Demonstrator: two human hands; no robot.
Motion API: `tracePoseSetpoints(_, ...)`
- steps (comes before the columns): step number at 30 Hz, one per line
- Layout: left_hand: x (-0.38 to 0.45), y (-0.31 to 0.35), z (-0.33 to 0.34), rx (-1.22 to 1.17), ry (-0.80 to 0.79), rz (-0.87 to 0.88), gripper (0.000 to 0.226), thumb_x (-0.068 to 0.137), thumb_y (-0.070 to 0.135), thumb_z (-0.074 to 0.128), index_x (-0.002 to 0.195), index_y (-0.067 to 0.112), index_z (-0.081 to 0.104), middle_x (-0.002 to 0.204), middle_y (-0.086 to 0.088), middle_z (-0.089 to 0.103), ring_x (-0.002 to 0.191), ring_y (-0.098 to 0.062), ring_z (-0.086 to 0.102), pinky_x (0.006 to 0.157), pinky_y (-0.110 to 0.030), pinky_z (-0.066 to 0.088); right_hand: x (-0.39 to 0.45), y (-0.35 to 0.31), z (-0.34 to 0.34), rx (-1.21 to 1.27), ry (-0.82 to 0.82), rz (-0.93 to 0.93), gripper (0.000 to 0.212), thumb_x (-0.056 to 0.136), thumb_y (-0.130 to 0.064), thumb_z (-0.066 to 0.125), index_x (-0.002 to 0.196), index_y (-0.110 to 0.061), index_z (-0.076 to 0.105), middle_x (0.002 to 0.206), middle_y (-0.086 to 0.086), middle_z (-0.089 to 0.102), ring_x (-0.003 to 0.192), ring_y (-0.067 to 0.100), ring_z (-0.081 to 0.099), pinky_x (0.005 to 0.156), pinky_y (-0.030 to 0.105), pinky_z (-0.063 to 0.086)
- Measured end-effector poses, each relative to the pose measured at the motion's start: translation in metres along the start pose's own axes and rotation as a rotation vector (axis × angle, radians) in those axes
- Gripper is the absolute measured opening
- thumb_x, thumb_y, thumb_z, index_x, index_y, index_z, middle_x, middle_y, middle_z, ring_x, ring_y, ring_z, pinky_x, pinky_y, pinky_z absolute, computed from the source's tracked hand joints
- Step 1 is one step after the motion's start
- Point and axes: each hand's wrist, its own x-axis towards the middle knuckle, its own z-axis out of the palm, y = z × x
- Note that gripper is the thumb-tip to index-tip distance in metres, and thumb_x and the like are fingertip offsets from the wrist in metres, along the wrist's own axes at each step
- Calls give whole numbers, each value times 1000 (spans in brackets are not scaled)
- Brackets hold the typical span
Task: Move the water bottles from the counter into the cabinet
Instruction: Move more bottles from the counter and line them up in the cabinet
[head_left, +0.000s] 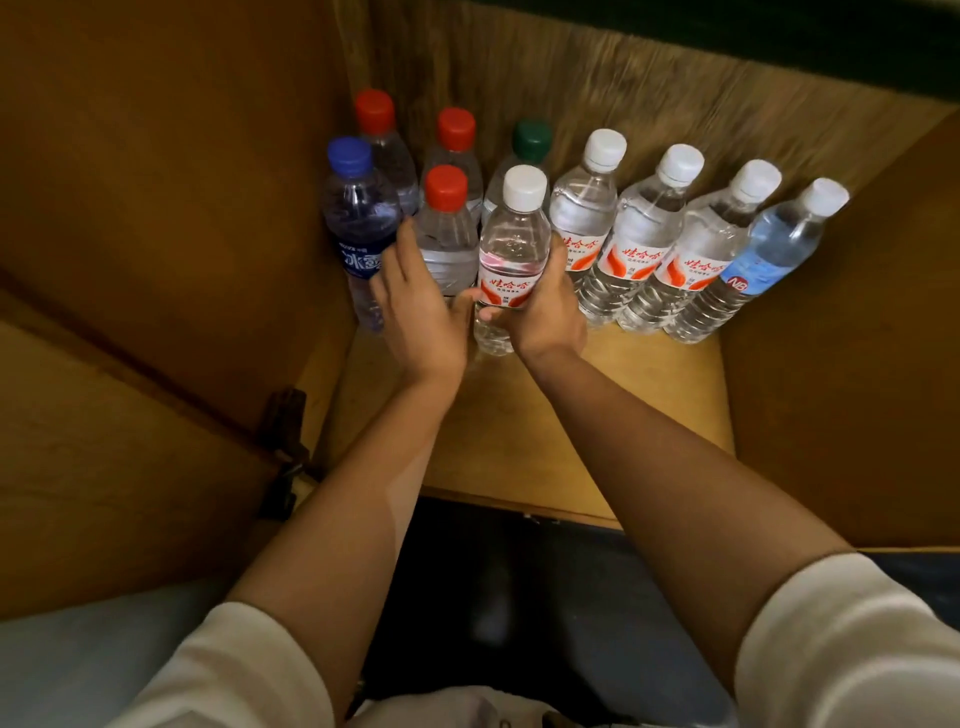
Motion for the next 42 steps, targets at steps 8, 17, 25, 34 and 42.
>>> tracePoseSetpoints(8,5,4,-26,173,18,205,78,79,32,70,143,16,28,141,-8,38,128,-27,36,98,-45,44,-2,-1,-5,4,-49,-17,102,68,-25,81,144,-23,12,134,8,52,122,31,49,97,47,42)
tracePoseSetpoints(17,47,34,-53,226,-70,329,80,52,21,88,124,25,52,112,-11,60,105,-36,52,84,-45,43,3,-5,-9,53,-116,-19,92,71,-22,79,140,-22,18,131,10,53,120,32,51,98,48,44)
tracePoseSetpoints(25,56,32,-53,261,-37,388,75,53,24,87,120,23,54,110,-12,62,103,-35,49,86,-43,36,-2,-7,0,112,-25,-9,90,70,-19,80,138,-22,21,128,10,55,119,31,52,96,44,46)
tracePoseSetpoints(34,61,30,-51,309,-122,372,79,60,25,84,128,25,45,123,-3,59,115,-29,46,90,-41,30,-2,-9,7,59,5,9,99,69,-24,80,142,-22,13,129,13,54,117,35,54,91,43,45)
tracePoseSetpoints(42,38,26,-42,276,-94,372,87,75,5,70,145,25,23,138,-9,44,127,-29,42,101,-46,34,1,-6,-1,250,-155,59,98,66,-17,81,142,-24,19,139,5,45,128,29,43,105,46,38)
